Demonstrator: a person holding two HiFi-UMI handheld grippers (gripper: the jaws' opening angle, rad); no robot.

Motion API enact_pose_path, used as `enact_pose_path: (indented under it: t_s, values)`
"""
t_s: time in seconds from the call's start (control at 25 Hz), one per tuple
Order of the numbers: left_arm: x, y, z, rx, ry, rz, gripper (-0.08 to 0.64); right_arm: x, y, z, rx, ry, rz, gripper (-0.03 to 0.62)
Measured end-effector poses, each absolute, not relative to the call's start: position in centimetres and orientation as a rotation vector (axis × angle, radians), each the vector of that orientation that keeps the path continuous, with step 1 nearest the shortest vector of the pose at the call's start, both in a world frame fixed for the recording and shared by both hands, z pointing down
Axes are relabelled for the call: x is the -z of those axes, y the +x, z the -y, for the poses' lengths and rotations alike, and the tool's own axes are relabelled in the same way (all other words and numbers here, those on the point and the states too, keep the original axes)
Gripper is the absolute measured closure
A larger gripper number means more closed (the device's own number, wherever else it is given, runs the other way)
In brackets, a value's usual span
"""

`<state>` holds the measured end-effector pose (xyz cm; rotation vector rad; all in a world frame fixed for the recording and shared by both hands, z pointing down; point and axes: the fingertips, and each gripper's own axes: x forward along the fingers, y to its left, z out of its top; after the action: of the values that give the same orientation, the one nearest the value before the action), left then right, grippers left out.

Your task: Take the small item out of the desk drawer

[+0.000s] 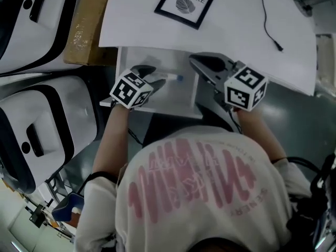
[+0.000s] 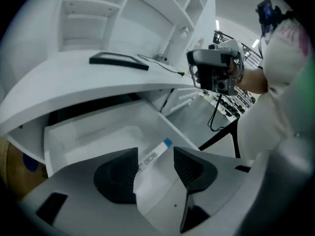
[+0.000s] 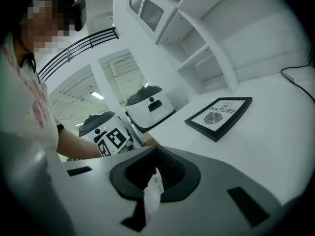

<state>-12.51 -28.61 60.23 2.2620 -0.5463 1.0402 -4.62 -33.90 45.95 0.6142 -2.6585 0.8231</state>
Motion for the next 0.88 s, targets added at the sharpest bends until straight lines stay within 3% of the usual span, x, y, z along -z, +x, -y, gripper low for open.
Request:
enact_pose_path:
  t_s: [0.36, 0.68, 0.88]
  values:
    - [-64.8, -12.7, 27.4, -1.567, 2.266, 0.308, 0.311, -46.7, -3.6, 34.6, -0.881, 0.655, 2.641, 0.577]
    - [-67.3, -12.5, 27.4, -1.724, 2.233, 0.219, 0.316, -47.6, -2.6, 35.0, -0.875, 0.688, 2.623, 0.577]
    - [-67.2, -12.5, 27.1, -1.733, 2.221, 0.194, 0.405, -47.3, -2.0, 34.9, -0.885, 0.725, 2.615, 0.577]
